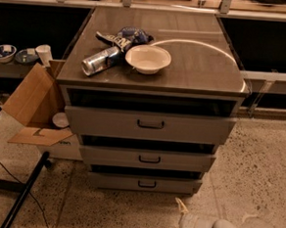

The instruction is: Open bottom drawer

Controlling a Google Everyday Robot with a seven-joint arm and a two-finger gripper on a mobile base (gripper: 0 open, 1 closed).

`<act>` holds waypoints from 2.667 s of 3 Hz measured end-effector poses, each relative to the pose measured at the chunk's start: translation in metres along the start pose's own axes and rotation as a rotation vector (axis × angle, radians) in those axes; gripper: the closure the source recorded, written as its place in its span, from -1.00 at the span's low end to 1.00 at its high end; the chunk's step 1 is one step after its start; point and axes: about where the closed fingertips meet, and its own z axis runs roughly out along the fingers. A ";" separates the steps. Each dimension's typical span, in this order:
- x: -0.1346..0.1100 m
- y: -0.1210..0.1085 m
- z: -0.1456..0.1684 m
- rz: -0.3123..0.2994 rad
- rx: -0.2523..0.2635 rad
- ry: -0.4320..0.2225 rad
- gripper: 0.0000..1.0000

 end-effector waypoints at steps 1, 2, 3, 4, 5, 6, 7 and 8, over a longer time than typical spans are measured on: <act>-0.012 -0.017 -0.006 -0.009 0.025 0.020 -1.00; -0.025 -0.063 0.014 -0.017 0.004 0.060 -1.00; -0.023 -0.065 0.018 -0.005 0.004 0.064 -1.00; -0.022 -0.083 0.026 -0.026 0.001 0.099 -1.00; -0.020 -0.095 0.029 -0.049 0.005 0.121 -1.00; -0.021 -0.112 0.034 -0.075 0.013 0.158 -1.00; -0.023 -0.132 0.043 -0.093 0.012 0.185 -1.00; -0.021 -0.150 0.052 -0.101 0.014 0.212 -1.00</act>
Offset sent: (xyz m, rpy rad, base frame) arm 0.0724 -0.0145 0.0285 -0.0929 0.0084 0.0020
